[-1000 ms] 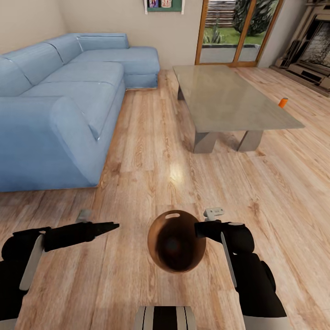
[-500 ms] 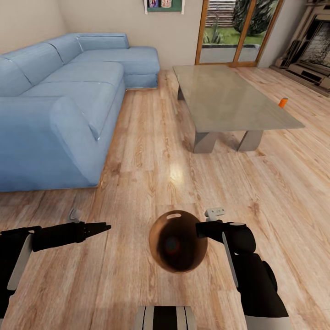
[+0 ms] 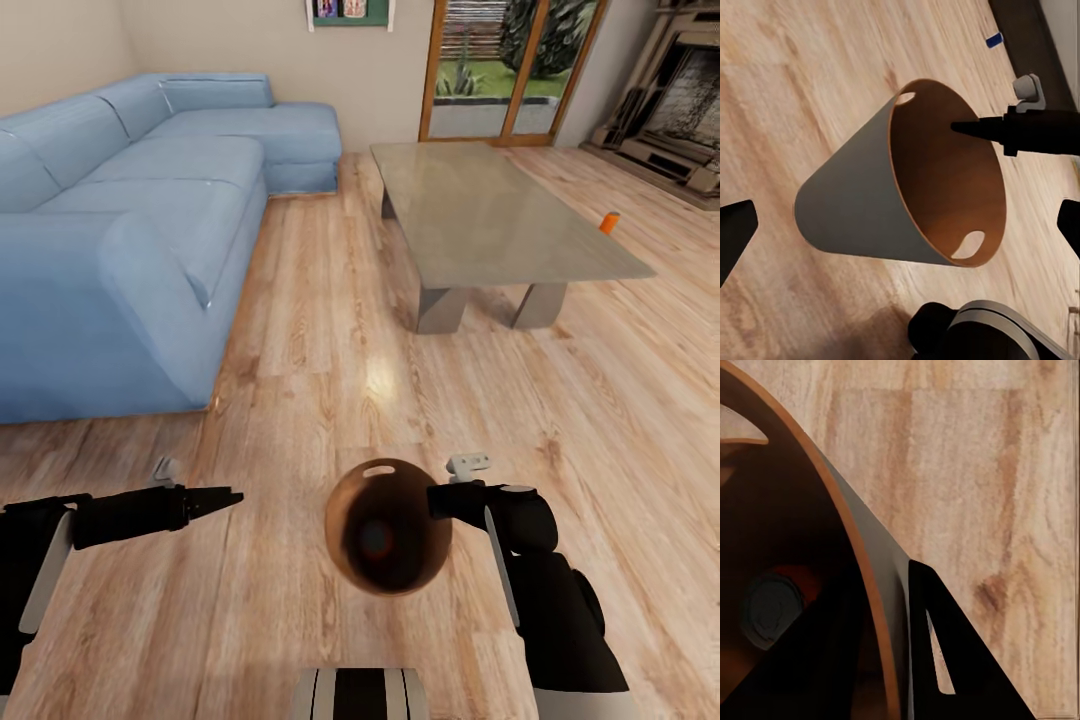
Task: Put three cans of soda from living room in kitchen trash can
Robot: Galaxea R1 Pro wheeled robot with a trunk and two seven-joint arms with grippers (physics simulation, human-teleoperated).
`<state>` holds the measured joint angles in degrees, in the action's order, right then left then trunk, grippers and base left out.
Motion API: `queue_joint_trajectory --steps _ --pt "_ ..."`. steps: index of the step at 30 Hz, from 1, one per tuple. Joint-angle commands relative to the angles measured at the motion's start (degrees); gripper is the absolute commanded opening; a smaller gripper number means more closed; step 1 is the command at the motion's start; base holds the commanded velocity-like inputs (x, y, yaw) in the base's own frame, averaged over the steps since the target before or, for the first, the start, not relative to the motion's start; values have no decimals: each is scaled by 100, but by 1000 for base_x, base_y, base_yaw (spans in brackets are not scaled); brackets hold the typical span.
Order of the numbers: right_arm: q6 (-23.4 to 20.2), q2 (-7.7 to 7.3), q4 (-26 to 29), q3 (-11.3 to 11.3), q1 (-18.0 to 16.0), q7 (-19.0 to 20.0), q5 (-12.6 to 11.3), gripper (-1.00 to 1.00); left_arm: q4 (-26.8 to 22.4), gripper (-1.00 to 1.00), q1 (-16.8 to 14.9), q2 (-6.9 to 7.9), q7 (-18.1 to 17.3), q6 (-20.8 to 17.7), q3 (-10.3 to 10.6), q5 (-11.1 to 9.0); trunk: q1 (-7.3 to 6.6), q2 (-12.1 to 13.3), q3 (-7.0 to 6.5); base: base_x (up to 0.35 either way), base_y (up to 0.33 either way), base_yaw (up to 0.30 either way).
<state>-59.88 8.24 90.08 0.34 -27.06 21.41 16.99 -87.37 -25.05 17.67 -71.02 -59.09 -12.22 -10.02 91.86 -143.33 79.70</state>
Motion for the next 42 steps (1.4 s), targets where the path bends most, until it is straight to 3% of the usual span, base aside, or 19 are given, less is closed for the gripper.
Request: queue_joint_trajectory --steps 1,6,15,21,28,31,33,36,42 --pt "-12 1 1 1 -1 -5 -90 -100 -2 100 0 -5 0 3 0 0 0 0 -3 0 0 -236" --pt "-12 -5 1 -323 -1 -13 -90 -100 0 100 0 -17 21 16 18 6 0 0 -20 0 0 -253" --pt "-12 -9 1 -527 -1 -14 -90 -100 0 100 0 -27 34 20 37 9 0 0 -82 0 0 -174" --pt "-12 -180 1 -688 -1 -14 -90 -100 1 100 0 -56 295 20 67 80 0 0 -131 0 0 -115" --pt "-12 -218 1 -814 -1 -6 -98 -100 1 100 0 -353 525 27 220 111 0 0 -192 0 0 -66" --pt "-12 -218 1 -843 -1 -5 -97 -100 1 100 0 -700 1283 29 243 128 0 0 -219 0 0 -7" --pt "-12 -221 1 -874 -1 -5 -97 -100 1 100 0 -832 1640 29 303 134 0 0 -237 0 0 -2" --pt "-12 -229 1 -926 -1 -5 -92 -100 1 100 0 -1034 2187 31 652 139 0 0 -264 0 0 0" --pt "-12 -238 1 -974 -1 -5 -91 -100 70 100 0 -1108 2254 175 806 87 0 0 -318 0 0 0"
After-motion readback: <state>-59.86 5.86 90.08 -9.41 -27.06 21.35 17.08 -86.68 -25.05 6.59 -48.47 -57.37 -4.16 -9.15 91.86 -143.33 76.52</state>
